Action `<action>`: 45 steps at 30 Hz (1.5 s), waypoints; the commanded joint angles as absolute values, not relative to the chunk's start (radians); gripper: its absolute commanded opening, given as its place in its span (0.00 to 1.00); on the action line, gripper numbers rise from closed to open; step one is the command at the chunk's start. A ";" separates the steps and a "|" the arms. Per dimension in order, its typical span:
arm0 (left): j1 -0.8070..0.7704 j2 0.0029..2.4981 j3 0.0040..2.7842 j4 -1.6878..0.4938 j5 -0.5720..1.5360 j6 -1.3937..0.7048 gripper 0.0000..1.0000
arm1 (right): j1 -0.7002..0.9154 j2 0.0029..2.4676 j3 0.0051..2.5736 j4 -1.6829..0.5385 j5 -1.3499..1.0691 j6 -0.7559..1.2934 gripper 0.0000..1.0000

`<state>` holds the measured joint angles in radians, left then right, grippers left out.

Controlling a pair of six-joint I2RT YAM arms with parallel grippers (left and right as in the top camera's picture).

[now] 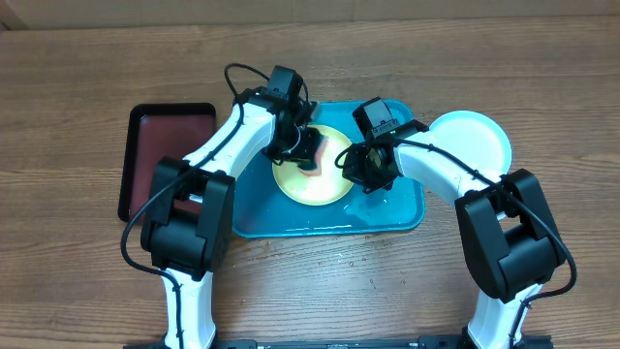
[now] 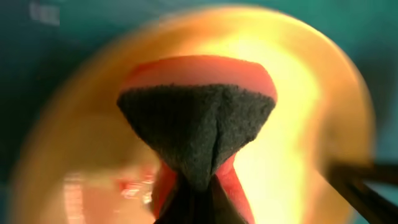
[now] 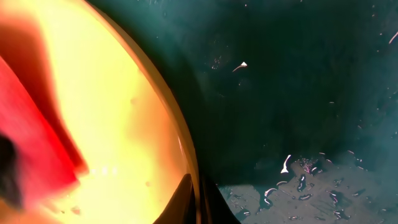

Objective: Clean dirty plates on tray and stack at the side
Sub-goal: 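Scrub the yellow plate with the sponge using the left gripper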

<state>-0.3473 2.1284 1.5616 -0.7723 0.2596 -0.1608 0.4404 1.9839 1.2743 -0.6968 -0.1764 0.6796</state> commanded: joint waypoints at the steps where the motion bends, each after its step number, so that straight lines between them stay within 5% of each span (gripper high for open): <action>1: -0.348 2.122 1.559 -0.754 -0.105 -0.345 0.04 | 0.445 2.015 1.230 -0.713 -0.097 0.657 0.04; 9: -0.348 2.122 1.559 -0.834 -0.207 -0.382 0.04 | 0.445 2.015 1.230 -0.712 -0.097 0.657 0.04; 21: -0.348 2.122 1.559 -1.091 0.448 0.100 0.04 | 0.445 2.015 1.230 -0.712 -0.110 0.657 0.04; 28: -0.348 2.122 1.559 -0.979 0.512 0.146 0.04 | 0.452 2.015 1.230 -0.717 -0.125 0.653 0.04; 36: -0.348 2.122 1.559 -0.785 0.064 -0.125 0.04 | 0.484 2.015 1.230 -0.717 -0.121 0.649 0.04; 41: -0.348 2.122 1.559 -0.830 -0.342 -0.379 0.04 | 0.490 2.015 1.230 -0.712 -0.113 0.649 0.04; 45: -0.348 2.122 1.560 -0.905 -0.411 -0.458 0.04 | 0.490 2.015 1.230 -0.711 -0.113 0.649 0.04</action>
<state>-0.3656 2.1204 1.5650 -0.8604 -0.1368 -0.3058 0.4721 1.9812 1.2736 -0.6830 -0.1505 0.6540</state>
